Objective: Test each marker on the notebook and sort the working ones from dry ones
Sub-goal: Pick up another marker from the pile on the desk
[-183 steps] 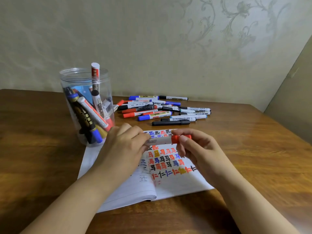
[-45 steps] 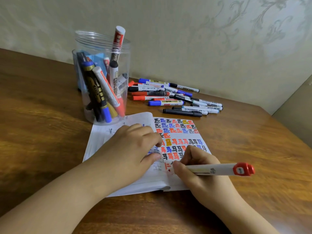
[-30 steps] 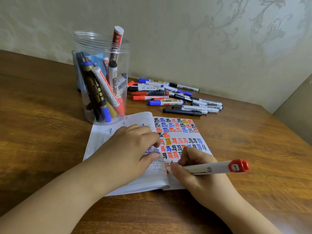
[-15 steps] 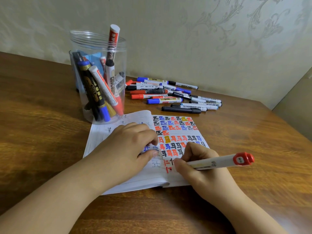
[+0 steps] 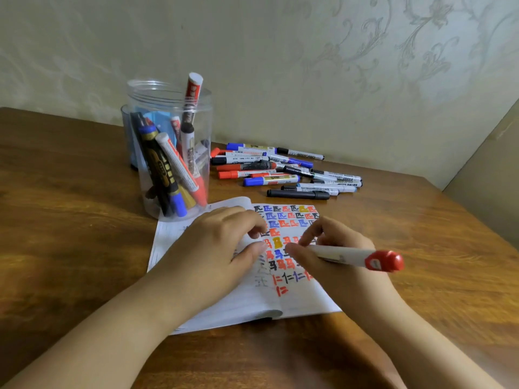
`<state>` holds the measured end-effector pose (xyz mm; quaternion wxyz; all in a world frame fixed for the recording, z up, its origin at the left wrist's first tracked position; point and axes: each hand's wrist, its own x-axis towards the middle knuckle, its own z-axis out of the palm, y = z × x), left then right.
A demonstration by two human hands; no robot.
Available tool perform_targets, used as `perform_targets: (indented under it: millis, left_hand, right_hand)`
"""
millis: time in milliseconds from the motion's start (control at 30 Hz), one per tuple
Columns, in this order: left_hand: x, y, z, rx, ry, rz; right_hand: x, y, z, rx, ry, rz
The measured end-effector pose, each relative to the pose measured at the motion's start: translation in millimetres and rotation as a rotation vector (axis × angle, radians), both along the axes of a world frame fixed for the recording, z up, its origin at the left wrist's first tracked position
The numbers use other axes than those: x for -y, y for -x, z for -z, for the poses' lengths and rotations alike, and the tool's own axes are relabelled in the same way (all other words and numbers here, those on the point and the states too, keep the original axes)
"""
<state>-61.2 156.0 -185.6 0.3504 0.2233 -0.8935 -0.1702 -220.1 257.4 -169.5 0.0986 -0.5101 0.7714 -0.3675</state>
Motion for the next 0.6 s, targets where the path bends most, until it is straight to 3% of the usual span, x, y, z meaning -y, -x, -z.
perform_targets:
  millis: [100,200,333,600]
  left_hand:
    - [-5.7,-3.8,-7.7,-0.185,-0.160,0.076]
    - [-9.0,-8.2,-13.5,-0.234,-0.384,0.245]
    - [-12.4,-8.3,-16.9,-0.149,-0.526,0.388]
    - [-14.9,-2.0,-13.1,-0.107,-0.707,0.434]
  right_hand:
    - [13.0,-0.4,-13.3,-0.222,-0.078,-0.039]
    - [24.4,-2.0,-13.9,-0.389,0.004,-0.011]
    - [29.8,-5.3,-4.8,-0.378,0.081,0.031]
    - [17.0,12.0,9.2,-0.403,0.226,-0.018]
